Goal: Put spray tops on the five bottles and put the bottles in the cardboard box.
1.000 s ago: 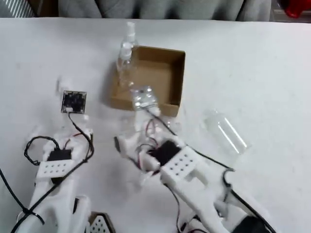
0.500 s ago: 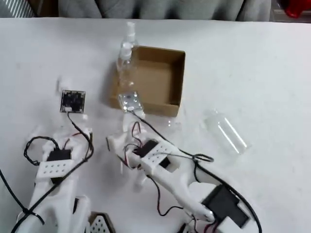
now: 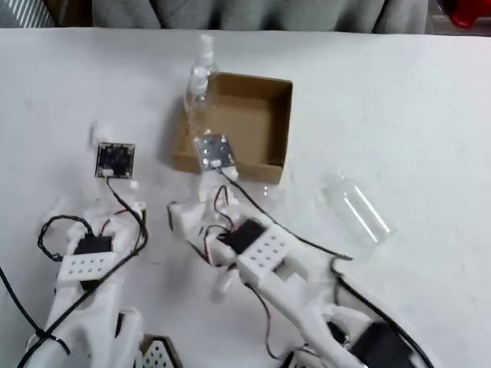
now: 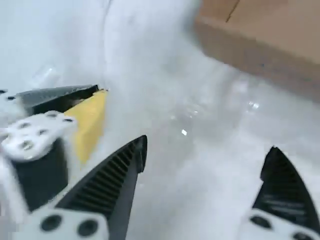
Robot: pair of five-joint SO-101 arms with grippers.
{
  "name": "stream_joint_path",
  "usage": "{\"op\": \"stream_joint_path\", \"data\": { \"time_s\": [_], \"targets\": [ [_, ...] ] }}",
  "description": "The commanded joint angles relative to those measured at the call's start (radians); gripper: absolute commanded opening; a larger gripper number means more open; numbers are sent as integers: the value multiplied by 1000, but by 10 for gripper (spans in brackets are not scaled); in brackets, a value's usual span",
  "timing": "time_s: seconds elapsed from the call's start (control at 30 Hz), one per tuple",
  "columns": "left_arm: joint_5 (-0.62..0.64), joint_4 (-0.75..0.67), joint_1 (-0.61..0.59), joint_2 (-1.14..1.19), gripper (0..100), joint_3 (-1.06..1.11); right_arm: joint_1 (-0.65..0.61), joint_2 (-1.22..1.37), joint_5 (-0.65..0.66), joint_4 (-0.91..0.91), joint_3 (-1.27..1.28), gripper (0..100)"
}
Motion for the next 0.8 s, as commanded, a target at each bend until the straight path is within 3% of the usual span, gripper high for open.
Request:
{"op": "stream_joint_path", "data": {
  "time_s": [0.0,0.1,0.3,0.63,0.77],
  "targets": [
    [2,-31,-15,-38,42,-14,39,-196,253,226,-58,319],
    [2,-31,-15,-38,42,-14,76,-318,439,357,-57,319],
    [2,-31,-15,-38,42,-12,211,-484,608,549,-52,319],
    [2,-31,-15,-38,42,-12,257,-512,1419,849,8,318],
    [2,-31,-15,-38,42,-12,265,-504,1622,886,48,315]
  ]
}}
